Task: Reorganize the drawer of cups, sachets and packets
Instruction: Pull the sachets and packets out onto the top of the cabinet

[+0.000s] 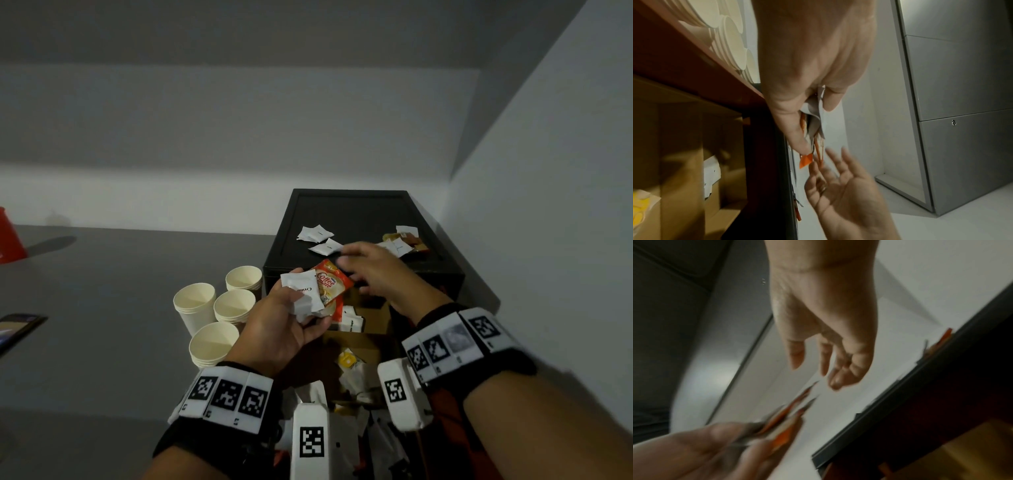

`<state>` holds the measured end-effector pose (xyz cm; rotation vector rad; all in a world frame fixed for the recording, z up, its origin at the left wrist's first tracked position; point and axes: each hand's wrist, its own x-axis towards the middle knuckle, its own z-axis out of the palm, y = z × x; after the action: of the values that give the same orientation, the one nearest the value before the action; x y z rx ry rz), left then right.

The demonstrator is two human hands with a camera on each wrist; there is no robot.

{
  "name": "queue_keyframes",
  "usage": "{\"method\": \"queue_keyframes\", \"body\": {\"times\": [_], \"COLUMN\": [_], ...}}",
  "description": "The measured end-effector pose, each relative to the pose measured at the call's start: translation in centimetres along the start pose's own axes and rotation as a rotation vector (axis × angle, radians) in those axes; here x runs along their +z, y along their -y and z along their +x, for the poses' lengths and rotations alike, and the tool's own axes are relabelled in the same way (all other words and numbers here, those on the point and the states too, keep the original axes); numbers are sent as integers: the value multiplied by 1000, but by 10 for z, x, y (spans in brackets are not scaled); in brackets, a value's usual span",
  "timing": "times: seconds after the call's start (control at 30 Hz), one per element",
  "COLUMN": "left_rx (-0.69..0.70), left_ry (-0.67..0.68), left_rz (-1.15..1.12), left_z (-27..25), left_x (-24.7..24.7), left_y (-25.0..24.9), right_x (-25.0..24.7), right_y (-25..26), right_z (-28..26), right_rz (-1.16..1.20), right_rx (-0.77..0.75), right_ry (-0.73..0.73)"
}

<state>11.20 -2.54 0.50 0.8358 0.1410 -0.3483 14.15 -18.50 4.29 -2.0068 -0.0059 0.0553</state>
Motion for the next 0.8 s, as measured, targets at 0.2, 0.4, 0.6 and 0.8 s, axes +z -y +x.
{"method": "queue_keyframes", "body": {"times": [0.2,0.4,0.6,0.8], "left_rx": [6,28,107,113], "left_ry": [117,96,46,15], "left_rz": [29,85,167,165], "left_z": [-1,-5,-6,-7], "left_x": [1,2,7,9], "left_y": [4,0,0,-1], "right_x": [23,18,4,-13], "right_y": [10,10,10,13], "right_z": [-13,-5,-8,-4], "right_rz": [-269,-110,32,292], "right_rx": [-254,-156,-92,-98], "right_ry": [174,-66,-27,-228]}}
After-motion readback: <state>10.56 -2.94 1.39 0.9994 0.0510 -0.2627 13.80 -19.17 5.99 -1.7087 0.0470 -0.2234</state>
